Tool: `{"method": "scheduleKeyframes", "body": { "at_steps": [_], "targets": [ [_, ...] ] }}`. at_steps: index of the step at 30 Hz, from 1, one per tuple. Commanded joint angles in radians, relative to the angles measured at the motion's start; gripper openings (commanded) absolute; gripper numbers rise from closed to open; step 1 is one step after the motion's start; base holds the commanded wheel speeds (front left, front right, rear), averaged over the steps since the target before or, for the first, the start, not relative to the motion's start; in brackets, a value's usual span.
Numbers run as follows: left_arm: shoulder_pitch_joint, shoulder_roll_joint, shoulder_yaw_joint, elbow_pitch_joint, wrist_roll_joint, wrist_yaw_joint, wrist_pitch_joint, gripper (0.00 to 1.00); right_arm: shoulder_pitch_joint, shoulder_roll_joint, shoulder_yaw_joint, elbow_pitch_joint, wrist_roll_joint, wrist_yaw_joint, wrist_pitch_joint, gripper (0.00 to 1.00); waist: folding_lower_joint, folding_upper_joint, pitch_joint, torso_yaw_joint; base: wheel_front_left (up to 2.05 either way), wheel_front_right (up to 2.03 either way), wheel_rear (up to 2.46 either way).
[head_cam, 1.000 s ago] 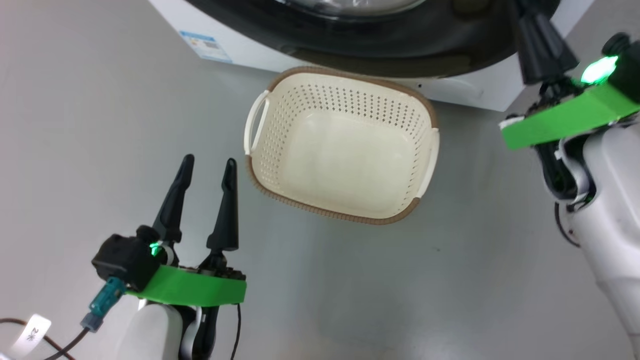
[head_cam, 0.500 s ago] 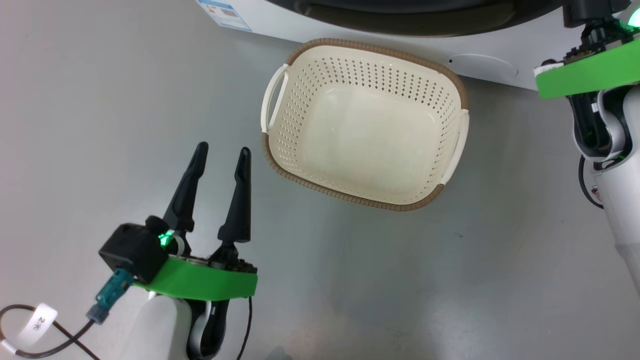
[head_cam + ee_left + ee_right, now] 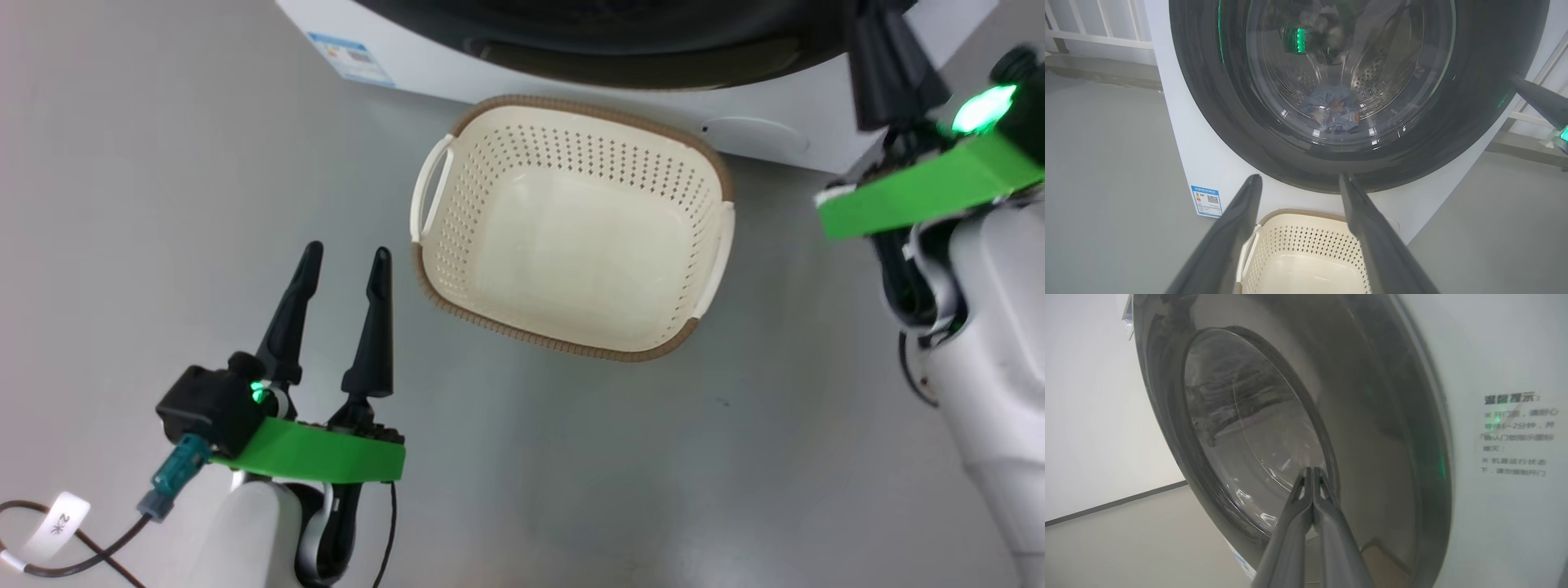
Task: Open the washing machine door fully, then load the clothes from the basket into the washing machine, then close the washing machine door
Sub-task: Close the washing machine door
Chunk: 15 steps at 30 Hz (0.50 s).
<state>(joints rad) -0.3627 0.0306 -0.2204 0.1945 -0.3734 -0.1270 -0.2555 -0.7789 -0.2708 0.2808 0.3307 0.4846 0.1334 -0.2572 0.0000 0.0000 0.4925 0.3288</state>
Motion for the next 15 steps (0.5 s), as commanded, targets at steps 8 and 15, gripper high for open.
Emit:
{"method": "scheduleKeyframes", "body": {
  "at_steps": [8,15],
  "targets": [
    [0.045,0.048,0.077,0.013,0.021,-0.004,-0.006,1.0,0.146,0.047,-0.003,-0.051,0.006,-0.003,-0.005,1.0,0.0,0.0,-0.095,-0.089,0.0,0.0,0.0],
    [0.082,0.084,0.113,0.029,0.028,-0.004,-0.006,1.0,0.261,0.059,-0.039,-0.059,0.003,-0.003,-0.005,1.0,0.0,0.0,-0.165,-0.162,0.0,0.0,0.0]
  ]
}}
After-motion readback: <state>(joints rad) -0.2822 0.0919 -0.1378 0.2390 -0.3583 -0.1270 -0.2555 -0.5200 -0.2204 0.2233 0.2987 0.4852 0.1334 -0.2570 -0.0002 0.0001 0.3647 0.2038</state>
